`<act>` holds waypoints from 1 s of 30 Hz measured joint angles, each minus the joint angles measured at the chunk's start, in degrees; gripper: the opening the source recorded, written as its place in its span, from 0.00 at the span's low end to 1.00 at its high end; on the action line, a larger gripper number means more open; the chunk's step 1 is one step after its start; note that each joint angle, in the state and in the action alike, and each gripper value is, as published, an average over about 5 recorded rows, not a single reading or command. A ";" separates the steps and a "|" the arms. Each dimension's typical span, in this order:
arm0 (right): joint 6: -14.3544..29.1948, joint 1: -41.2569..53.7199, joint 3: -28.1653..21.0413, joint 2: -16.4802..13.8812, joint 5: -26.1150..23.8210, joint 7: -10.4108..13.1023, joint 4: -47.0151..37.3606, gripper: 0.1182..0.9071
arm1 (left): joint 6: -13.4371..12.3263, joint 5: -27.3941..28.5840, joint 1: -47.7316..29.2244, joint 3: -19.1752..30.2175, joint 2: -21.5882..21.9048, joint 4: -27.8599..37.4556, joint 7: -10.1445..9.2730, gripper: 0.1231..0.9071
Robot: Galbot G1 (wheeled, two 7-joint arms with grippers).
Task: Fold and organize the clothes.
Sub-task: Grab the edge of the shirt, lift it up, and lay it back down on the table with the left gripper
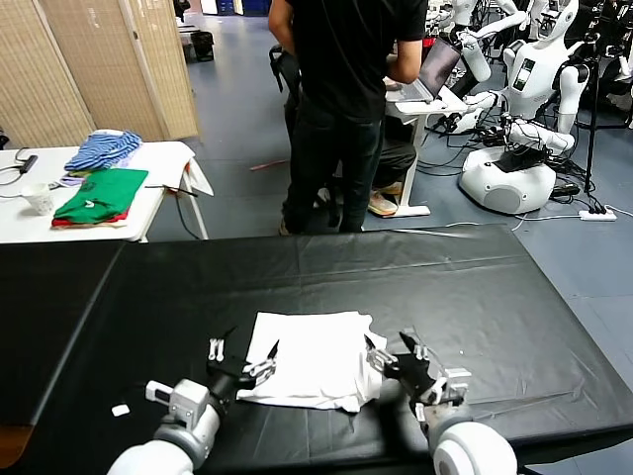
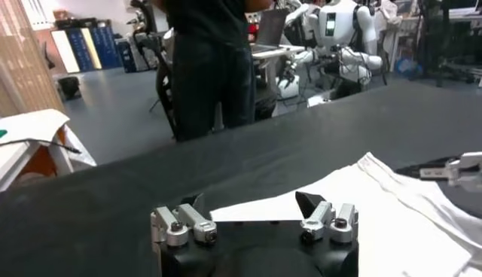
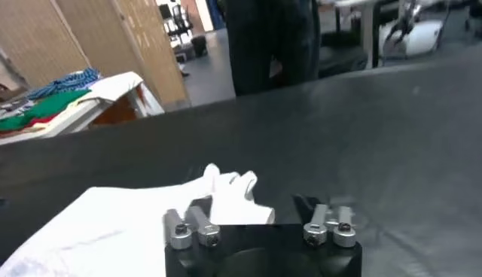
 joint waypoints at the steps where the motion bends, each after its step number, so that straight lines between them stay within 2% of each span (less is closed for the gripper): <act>1: 0.02 -0.49 0.45 -0.06 -0.08 -0.15 0.76 1.00 | -0.22 -0.45 -0.15 -0.01 -0.05 0.27 -0.04 1.00; 6: -0.06 -2.70 2.92 -0.15 -0.04 -1.24 4.84 1.00 | -2.14 -3.33 -0.92 -0.58 -0.73 2.24 -0.33 1.00; 15: -0.42 -6.21 6.82 0.18 1.12 -1.78 11.73 1.00 | -4.70 -11.17 -2.54 -2.35 -2.45 7.89 -0.87 1.00; 30: -0.46 -7.68 8.47 0.58 1.64 -1.91 14.50 1.00 | -5.18 -17.08 -2.64 -2.47 -4.31 13.94 0.20 1.00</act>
